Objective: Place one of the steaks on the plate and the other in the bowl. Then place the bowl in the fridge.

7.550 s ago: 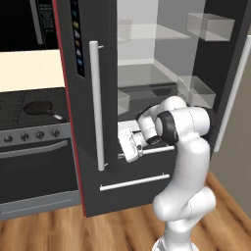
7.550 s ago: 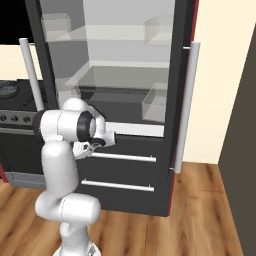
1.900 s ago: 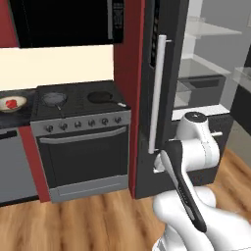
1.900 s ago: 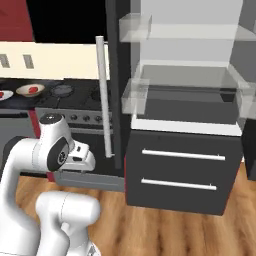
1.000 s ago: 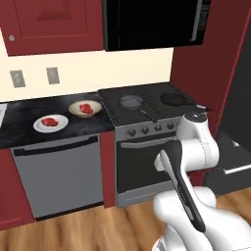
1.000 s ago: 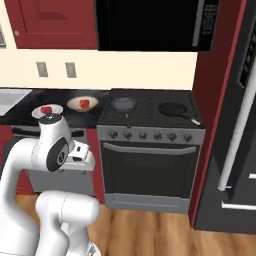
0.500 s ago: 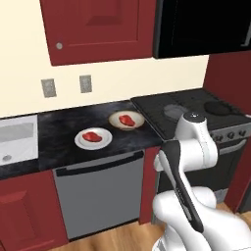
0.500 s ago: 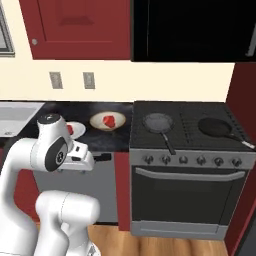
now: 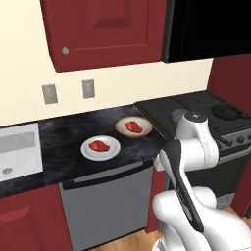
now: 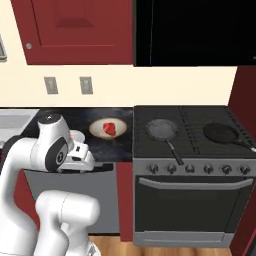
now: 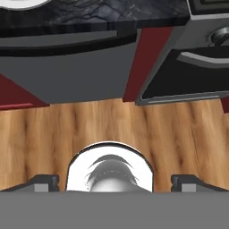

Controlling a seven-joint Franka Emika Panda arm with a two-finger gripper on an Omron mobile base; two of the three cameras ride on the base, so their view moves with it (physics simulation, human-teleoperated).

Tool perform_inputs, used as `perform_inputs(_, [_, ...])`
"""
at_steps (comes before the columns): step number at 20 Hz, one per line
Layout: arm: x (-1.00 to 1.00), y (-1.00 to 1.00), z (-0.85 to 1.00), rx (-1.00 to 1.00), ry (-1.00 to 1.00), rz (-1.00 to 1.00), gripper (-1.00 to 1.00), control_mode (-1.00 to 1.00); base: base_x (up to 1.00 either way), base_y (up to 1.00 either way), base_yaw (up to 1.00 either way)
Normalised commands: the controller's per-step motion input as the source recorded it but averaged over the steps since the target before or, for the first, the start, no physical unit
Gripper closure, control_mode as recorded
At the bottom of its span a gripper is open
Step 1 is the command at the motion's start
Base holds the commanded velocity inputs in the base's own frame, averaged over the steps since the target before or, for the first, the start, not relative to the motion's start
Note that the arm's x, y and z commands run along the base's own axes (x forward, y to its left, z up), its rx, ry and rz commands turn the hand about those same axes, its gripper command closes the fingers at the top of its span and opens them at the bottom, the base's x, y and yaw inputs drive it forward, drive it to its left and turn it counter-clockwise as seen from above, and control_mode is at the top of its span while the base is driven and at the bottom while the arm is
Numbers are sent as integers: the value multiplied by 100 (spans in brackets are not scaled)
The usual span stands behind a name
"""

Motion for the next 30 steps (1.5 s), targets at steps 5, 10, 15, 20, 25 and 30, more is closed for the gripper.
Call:
perform_inputs(5, [0, 0, 0, 0, 0, 0, -100, 100, 46, 30, -23])
perform_inputs(10, [0, 0, 0, 0, 0, 0, -100, 100, 14, 46, -18])
perform_inputs(15, [0, 0, 0, 0, 0, 0, -100, 100, 0, 73, -16])
perform_inputs(20, [0, 0, 0, 0, 0, 0, -100, 100, 36, 28, -10])
perform_inputs(25, [0, 0, 0, 0, 0, 0, -100, 100, 69, 29, -8])
perform_inputs(30, [0, 0, 0, 0, 0, 0, -100, -100, 22, 13, -3])
